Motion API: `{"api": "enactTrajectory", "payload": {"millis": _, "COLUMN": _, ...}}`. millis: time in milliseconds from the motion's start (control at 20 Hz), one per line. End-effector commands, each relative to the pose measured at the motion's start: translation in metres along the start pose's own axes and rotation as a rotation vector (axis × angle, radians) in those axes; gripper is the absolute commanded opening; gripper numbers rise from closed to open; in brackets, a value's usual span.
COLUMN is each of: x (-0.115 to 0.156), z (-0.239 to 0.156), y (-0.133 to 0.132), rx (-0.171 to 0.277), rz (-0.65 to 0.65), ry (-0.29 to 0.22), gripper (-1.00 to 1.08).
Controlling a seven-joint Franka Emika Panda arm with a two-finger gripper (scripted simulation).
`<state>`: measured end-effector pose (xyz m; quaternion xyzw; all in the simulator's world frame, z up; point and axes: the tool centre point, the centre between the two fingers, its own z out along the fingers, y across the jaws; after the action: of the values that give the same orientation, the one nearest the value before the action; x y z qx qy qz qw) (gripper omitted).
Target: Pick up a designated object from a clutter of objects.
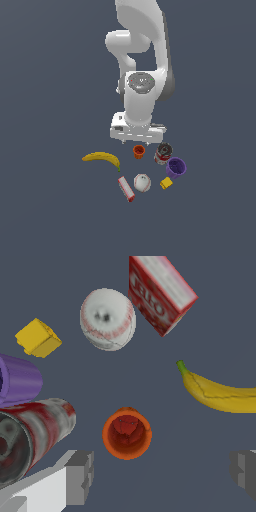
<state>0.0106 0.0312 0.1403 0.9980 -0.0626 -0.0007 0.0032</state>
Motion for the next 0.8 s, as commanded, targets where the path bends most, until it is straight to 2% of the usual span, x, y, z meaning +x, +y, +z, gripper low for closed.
{"api": "enactTrajectory", "payload": {"millis": 0, "x": -0.003, "z": 0.018, "y": -0.007, "rx": 0.002, "rz": 0.005, "ry": 0.002, "gripper": 1.0}}
{"api": "enactTrajectory", "payload": {"millis": 350, "x": -0.011, "z": 0.048, "y": -0.019, "rx": 0.006, "rz": 0.013, "ry": 0.001, "gripper": 1.0}}
{"api": "enactTrajectory", "payload": {"millis": 750, "x": -0.012, "z": 0.054, "y": -0.021, "rx": 0.006, "rz": 0.013, "ry": 0.0, "gripper": 1.0}}
